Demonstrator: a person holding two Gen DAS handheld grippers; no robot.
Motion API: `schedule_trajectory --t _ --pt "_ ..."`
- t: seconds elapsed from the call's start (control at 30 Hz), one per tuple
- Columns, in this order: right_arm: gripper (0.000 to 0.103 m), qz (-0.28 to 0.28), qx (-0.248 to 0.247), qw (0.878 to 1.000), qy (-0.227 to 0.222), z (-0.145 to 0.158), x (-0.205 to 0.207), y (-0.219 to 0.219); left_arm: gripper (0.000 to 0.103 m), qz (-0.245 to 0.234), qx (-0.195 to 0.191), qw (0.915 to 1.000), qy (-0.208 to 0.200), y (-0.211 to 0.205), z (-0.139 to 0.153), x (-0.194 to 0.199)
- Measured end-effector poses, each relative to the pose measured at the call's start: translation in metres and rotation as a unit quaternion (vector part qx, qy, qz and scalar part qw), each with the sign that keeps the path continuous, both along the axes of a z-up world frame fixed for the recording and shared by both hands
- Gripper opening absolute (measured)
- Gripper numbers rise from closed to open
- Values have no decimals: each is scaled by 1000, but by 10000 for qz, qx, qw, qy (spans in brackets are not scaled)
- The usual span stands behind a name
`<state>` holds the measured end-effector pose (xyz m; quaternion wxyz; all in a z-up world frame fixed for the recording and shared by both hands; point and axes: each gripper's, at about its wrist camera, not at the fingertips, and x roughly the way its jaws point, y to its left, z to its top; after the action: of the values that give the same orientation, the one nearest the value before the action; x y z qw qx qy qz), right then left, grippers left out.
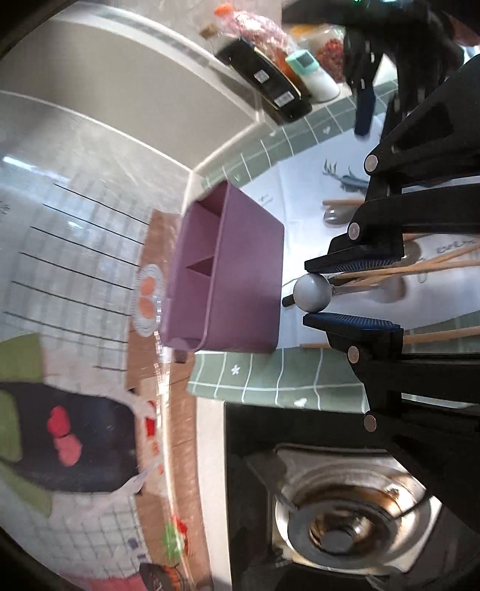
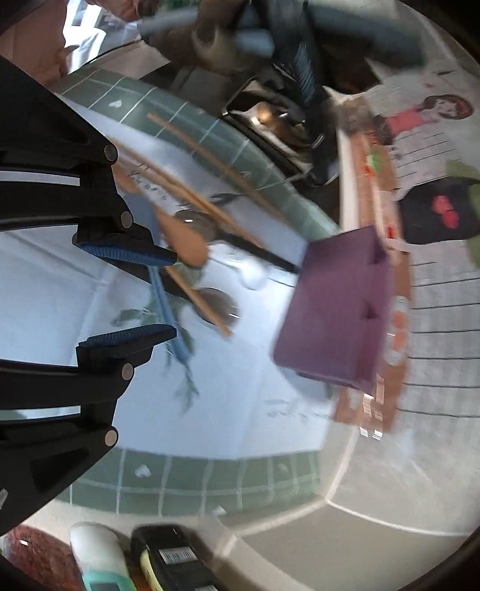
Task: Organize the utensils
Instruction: 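Grasp the white plastic spoon with the right tool and lift it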
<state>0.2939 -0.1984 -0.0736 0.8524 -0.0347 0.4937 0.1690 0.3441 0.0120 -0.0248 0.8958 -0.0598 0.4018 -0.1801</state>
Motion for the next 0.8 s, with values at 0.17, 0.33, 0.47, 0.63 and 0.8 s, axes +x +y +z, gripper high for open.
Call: schedule_trajectory --t 0.17,0.33,0.47,0.63,0.8 --pt "31 -80 190 9997 -98 0 26 16 22 141 -51 9997 -186 17 18 -17" --pt "31 -22 266 9996 0 -15 63 46 22 302 -115 9993 -184 29 20 -28" --pt "31 -340 100 9992 158 -40 91 61 22 389 -139 9990 -197 40 21 -36" --pt "33 -382 -108 9991 179 -51 103 75 22 454 -133 9986 -257 48 23 -44" --pt "30 -273 -91 9990 342 -48 101 75 22 425 -57 9986 -312 48 24 -48"
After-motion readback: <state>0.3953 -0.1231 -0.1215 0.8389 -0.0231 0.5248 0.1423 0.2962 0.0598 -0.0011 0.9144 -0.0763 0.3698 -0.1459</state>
